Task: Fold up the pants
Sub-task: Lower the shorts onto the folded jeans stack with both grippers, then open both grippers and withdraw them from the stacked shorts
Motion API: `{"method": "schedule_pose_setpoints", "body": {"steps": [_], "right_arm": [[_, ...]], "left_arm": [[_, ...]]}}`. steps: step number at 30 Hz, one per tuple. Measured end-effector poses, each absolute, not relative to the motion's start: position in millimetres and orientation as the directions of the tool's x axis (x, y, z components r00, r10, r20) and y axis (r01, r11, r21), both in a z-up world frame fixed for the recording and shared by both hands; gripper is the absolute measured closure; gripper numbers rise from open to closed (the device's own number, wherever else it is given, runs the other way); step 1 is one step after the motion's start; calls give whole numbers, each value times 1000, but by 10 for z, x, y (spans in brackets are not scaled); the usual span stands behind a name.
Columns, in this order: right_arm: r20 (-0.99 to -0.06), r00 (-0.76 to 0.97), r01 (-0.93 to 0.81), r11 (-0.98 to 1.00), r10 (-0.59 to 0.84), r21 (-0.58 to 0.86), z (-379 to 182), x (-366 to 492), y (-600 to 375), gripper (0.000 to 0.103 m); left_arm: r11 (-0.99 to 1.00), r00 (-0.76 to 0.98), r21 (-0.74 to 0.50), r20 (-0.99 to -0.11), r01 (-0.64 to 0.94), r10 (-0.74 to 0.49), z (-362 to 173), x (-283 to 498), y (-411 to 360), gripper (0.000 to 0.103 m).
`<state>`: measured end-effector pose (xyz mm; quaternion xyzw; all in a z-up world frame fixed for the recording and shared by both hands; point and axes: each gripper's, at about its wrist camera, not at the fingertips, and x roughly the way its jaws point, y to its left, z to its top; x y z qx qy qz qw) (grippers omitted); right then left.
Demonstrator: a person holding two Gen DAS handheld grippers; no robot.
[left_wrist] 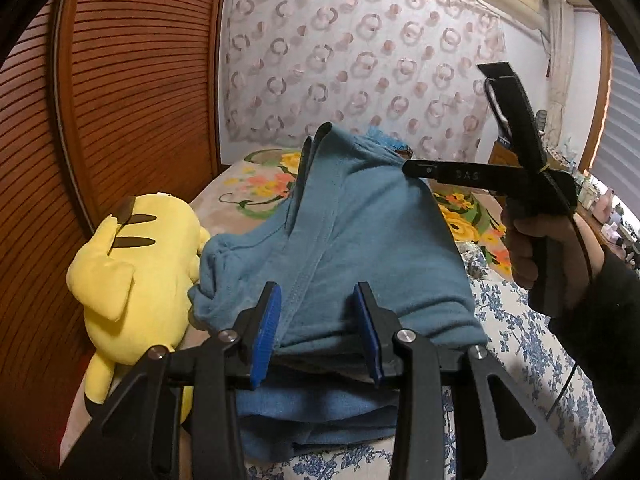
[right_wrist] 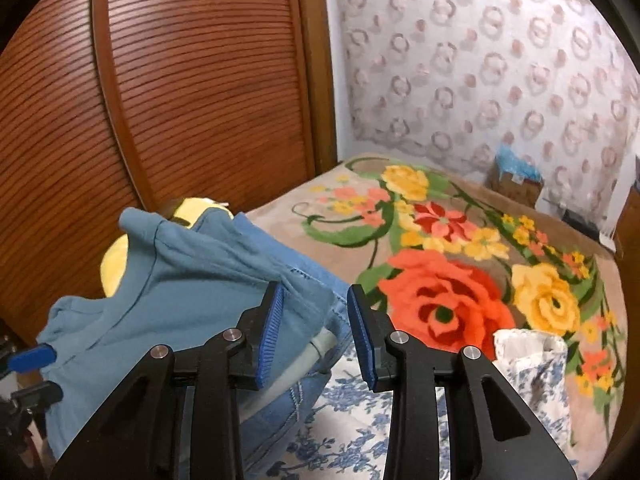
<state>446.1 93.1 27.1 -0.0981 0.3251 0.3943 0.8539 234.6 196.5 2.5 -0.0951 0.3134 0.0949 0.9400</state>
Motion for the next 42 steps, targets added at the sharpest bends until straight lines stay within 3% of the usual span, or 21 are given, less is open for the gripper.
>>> {"method": "schedule_pose_setpoints", "body": {"steps": [16,21,25,42], "right_arm": [[-585,475,-757,644,658,110,581,3553,520,69],[-561,507,-751,655,654,84,668,3154,278,69],[-546,531,-734,674,648,85,748,2933,67,69],[-471,629,-672,737,619,70,1006,2109,-706,66]], "left_arm": [[972,796,-90,-593,-218,123,172,2068,1776,66],[980,805,-77,-584,-183,105,225,1946,1640,58],[986,820,-66,-566,-151,88,291,1803,1525,44],[999,851,-36,-525,-39,14,455,1326,931,42]]}}
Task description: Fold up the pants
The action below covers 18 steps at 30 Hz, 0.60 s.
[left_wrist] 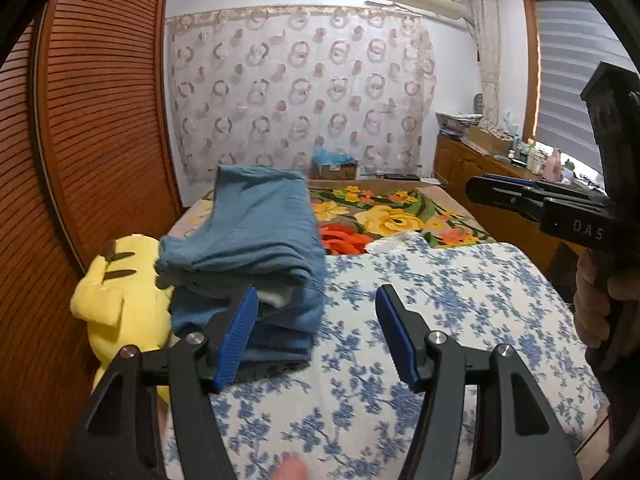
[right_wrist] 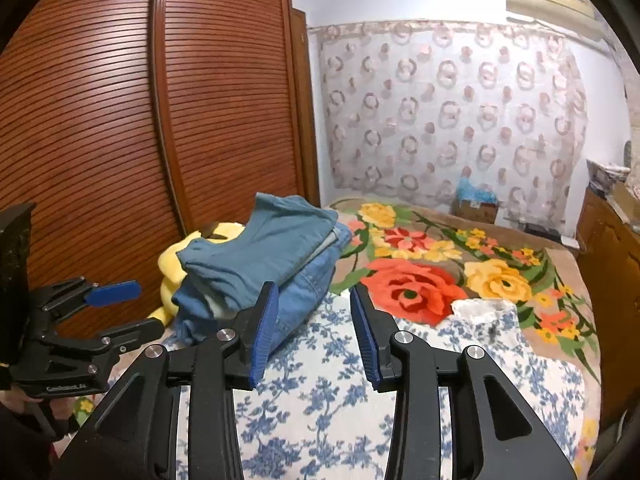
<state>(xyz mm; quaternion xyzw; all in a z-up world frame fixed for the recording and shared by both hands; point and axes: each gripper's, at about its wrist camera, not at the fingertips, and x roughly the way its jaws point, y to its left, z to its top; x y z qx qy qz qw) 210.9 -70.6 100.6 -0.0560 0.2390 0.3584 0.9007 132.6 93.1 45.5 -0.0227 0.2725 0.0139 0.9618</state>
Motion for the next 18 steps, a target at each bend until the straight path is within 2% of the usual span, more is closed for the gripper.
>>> {"method": "schedule_pose_setpoints", "body": {"steps": [10,18], "right_arm": [[-480,675,-603,794,561,79,839,1782,-1104,62],[-493,722,-523,849,485,69,732,1494,-1396,51]], "left_arm": [[998,839,-54,-543,-18,-15,351,1212,649,42],[999,841,-48,-539,17,-40,351,1027,401,42]]}}
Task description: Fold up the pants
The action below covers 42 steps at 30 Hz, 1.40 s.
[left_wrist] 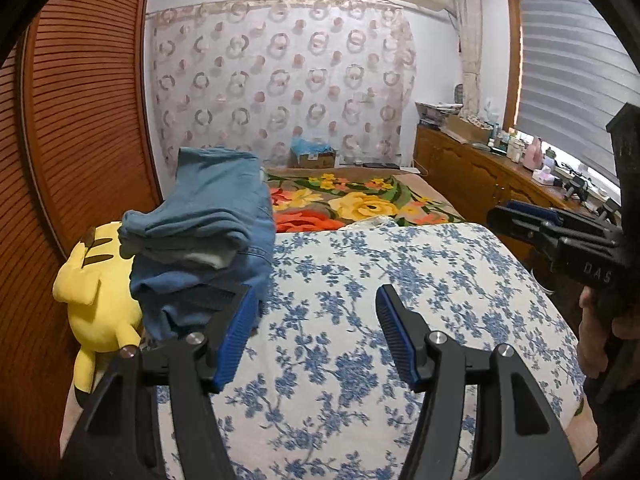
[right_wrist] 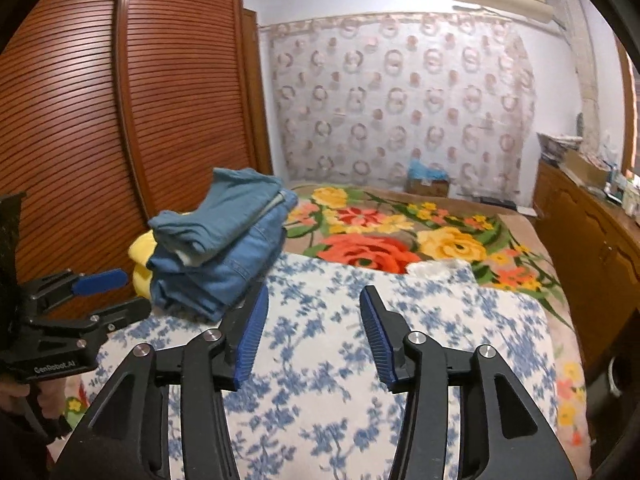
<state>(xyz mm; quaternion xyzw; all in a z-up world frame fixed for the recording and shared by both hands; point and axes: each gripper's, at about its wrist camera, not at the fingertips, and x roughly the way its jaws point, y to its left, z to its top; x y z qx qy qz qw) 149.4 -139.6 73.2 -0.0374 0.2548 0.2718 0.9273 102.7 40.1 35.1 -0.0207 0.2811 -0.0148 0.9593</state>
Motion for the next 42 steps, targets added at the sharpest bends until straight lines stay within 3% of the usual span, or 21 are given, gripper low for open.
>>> {"method": "schedule_pose_setpoints", "body": {"steps": [9,19,42], "right_arm": [[-464,785,-438,897,411,54,773,1120,-1754,30],[-385,864,-336,941,326,43,912,801,-2083,30],[-386,867,-321,946,314,50,812,778,-2102,30]], "left_arm": [[998,864,-45,-499,52,-68,496,797,111,42],[998,896,-28,-439,58,-64,680,595,-50,42],[998,901,-24,-429,54,-59,685,549,-57,42]]}}
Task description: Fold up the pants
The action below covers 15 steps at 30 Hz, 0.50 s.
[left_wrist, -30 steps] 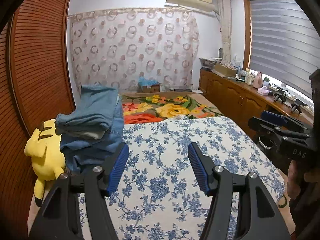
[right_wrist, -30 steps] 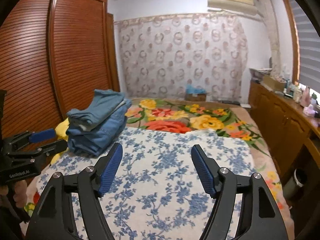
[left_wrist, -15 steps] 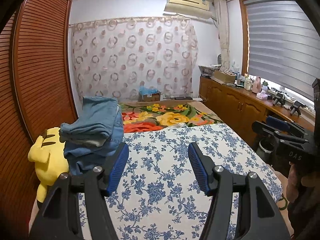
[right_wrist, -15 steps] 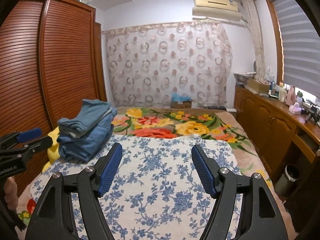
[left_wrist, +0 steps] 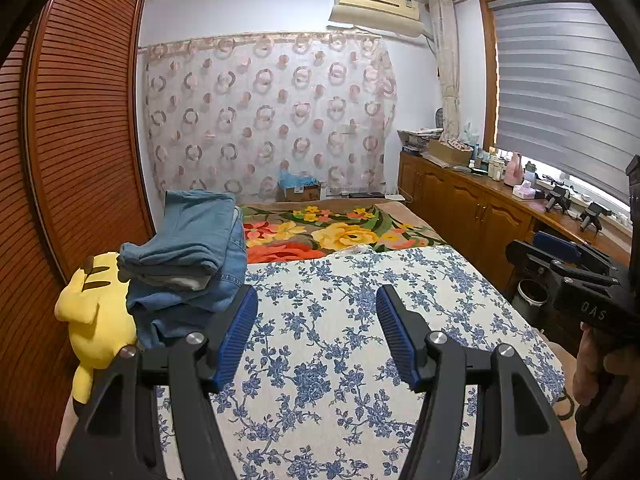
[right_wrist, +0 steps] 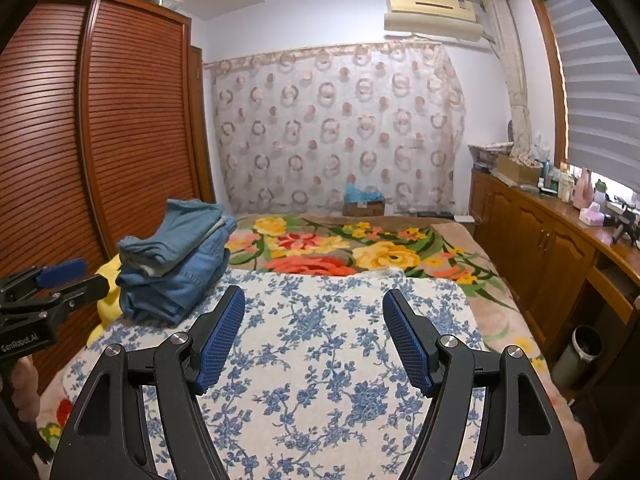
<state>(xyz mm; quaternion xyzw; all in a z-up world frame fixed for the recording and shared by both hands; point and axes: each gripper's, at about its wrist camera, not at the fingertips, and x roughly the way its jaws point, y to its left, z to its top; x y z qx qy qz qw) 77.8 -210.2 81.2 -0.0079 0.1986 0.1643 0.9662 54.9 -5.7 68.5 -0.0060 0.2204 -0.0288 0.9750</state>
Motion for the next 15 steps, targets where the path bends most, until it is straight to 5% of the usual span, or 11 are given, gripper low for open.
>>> {"method": "schedule_pose_setpoints", "body": {"steps": [15], "right_arm": [[-387,867,-319,946,313,50,808,774,-2114,30]], "left_arm": [[998,901,-25,-429,53,-59,687,557,-50,42]]}}
